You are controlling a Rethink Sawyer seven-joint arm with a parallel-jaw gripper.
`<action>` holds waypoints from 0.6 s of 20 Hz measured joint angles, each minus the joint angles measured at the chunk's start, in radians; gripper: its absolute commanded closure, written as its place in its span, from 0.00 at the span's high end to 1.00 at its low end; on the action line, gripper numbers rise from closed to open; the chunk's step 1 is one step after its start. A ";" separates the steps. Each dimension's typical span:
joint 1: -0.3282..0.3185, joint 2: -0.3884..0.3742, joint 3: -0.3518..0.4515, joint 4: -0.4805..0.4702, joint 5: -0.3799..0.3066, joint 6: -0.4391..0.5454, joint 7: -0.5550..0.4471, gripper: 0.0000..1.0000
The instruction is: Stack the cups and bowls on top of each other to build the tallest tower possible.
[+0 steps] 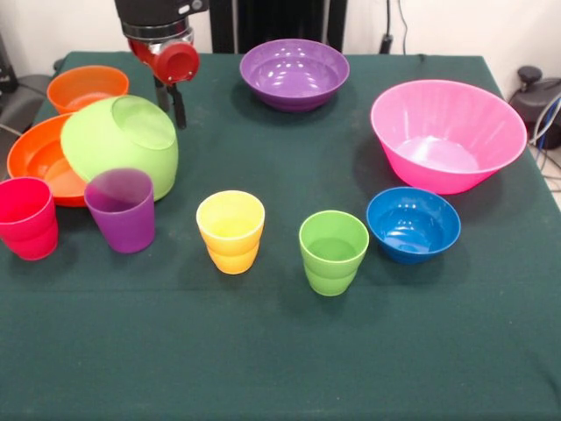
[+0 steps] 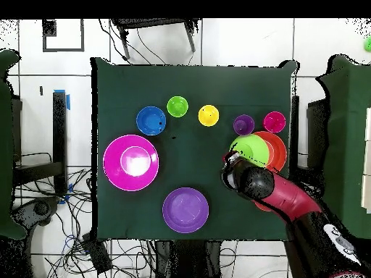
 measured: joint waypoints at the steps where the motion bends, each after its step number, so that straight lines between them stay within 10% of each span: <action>1: 0.000 -0.001 0.000 -0.001 0.000 0.000 0.000 1.00; 12: 0.001 -0.014 -0.002 -0.003 0.003 0.000 0.000 1.00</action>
